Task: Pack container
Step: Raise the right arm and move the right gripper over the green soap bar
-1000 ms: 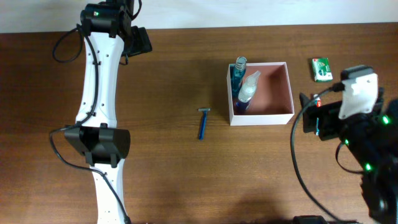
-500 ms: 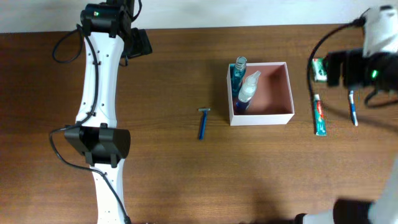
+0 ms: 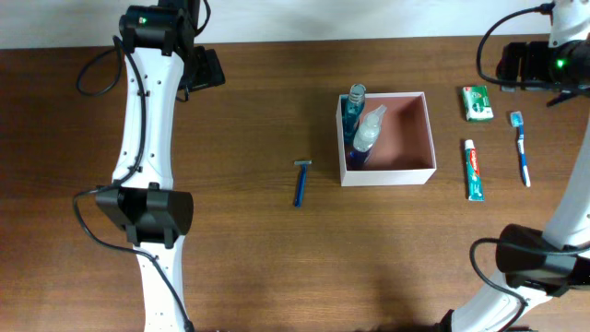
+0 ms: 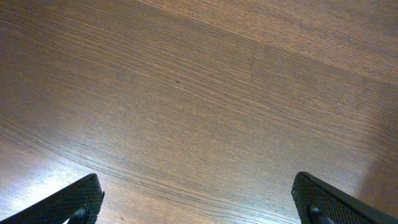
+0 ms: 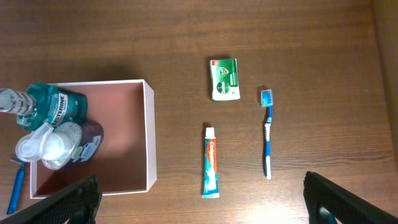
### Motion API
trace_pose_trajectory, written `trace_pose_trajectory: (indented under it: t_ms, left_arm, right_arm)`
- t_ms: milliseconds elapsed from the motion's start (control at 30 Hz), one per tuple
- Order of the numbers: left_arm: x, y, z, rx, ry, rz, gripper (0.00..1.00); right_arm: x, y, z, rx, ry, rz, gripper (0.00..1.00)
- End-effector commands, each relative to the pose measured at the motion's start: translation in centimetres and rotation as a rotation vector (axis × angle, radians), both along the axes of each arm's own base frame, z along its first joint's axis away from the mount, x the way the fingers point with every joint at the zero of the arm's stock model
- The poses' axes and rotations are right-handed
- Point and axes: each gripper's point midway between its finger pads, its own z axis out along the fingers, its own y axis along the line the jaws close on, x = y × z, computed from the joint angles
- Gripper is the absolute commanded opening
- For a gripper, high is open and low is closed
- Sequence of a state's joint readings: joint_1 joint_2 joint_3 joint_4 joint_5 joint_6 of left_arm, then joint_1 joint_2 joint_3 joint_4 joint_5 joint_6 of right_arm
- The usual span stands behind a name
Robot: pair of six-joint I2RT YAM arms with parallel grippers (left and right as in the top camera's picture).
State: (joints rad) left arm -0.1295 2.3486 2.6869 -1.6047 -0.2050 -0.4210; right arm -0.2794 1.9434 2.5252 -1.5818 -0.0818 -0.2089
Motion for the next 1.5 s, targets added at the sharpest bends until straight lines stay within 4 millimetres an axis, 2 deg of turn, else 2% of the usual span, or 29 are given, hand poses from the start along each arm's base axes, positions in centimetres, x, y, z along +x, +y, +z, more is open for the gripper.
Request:
trace_pose_trajectory:
  t_ms: [0,200,467,633,833,1033,1133,1300,1467]
  left_arm:
    - [-0.1,0.0,-0.1,-0.006,0.003,0.011,0.99]
    - [0.3,-0.1,0.0,-0.008,-0.013,0.011,0.99]
    - [1.3,-0.2,0.4,-0.014,-0.057,0.011,0.99]
    - [1.5,-0.1,0.5,-0.012,-0.066,0.013,1.00]
    - [1.6,-0.1,0.5,-0.011,-0.069,0.013,0.99]
    - [1.7,0.2,0.6,0.003,-0.076,0.019,0.99]
    - [1.9,0.3,0.7,0.013,-0.088,0.023,0.99]
    - [2.6,0.8,1.2,0.041,-0.123,0.036,0.99]
    - [3.6,0.8,1.6,0.041,-0.167,0.040,0.99]
  right_arm:
    - [0.9,-0.5,0.0,-0.008,-0.017,-0.013,0.99]
    - [4.0,-2.0,-1.8,-0.020,-0.033,-0.025,0.99]
    - [10.3,-3.6,-5.3,-0.037,-0.098,-0.022,0.99]
    - [13.5,-4.7,-8.0,-0.044,-0.120,-0.023,0.99]
    - [15.9,-5.4,-12.3,-0.037,-0.092,-0.023,0.99]
    - [16.8,-5.7,-17.9,-0.016,-0.008,-0.013,0.99]
    - [16.9,-5.2,-20.2,-0.017,0.034,0.065,0.99]
    - [16.5,-5.5,-22.4,-0.019,0.084,0.096,0.99]
    - [15.6,-6.9,-23.9,-0.013,0.122,0.074,0.99]
